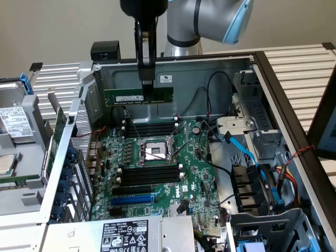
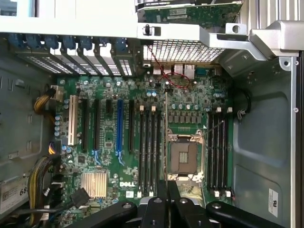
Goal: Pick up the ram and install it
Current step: 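Pick up the ram and move it above insertion slot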
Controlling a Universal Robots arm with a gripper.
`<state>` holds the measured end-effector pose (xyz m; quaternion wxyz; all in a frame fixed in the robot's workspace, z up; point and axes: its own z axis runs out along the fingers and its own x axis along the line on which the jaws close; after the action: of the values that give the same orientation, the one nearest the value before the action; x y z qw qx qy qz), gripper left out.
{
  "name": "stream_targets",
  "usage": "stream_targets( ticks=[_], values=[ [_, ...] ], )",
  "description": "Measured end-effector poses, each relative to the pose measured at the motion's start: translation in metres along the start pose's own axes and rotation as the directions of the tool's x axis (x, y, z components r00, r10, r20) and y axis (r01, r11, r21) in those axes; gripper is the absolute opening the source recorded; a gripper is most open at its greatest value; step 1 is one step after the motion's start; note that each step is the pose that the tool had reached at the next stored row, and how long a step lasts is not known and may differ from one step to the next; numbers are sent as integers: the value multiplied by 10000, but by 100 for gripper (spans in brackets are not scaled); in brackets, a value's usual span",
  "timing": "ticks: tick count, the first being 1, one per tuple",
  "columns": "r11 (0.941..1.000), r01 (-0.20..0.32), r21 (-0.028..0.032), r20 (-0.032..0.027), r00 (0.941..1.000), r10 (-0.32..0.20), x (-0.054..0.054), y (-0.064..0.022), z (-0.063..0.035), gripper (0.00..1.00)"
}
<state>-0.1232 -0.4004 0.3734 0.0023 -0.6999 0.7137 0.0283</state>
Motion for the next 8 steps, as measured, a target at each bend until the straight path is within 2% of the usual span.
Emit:
stream_targets(
  ticks=[4,5,8],
  values=[
    [10000,-2,-9,-15,10000,2,2,-1,22,13],
    [10000,-1,-8,-36,10000,1,2,-2,26,13],
    [10000,-12,-1,-308,9995,12,3,-2,38,13]
  ],
)
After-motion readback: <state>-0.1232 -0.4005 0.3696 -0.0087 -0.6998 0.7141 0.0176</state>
